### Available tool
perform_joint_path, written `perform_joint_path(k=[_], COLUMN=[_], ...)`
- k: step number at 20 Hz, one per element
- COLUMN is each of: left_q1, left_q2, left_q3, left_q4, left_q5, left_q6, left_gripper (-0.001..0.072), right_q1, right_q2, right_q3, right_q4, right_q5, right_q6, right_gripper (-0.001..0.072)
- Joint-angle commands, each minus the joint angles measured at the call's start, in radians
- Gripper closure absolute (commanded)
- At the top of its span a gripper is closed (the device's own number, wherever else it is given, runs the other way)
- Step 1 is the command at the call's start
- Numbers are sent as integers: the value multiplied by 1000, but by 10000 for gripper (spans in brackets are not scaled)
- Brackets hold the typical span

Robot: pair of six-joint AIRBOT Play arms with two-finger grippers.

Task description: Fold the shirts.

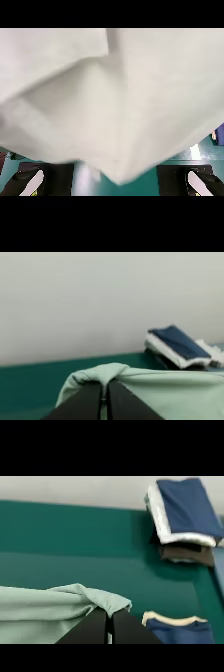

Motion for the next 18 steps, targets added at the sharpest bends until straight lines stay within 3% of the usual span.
perform_joint_path(k=[1, 3, 6, 8, 13, 18], left_q1=[1, 1, 1, -10, -90, -100], left_q2=[-85, -182, -351, -483, -731, -827], left_q3=[-273, -412, -542, -557, -518, -420], left_q4=[-1, 1, 1, -1, -113, -107], left_q5=[-150, -180, -139, -60, 304, 357], left_q6=[8, 62, 75, 127, 210, 235], left_gripper=[678, 678, 678, 678, 678, 677], right_q1=[0, 0, 0, 0, 2, 2], right_q2=[-164, -278, -437, -539, -753, -846], right_q3=[-77, -138, -239, -277, -223, -65], right_q4=[-6, -6, -6, 21, 134, 147], right_q5=[126, 141, 132, 81, -151, -188], right_q6=[-26, -26, -26, -37, -51, -51], right_gripper=[698, 698, 698, 698, 698, 698])
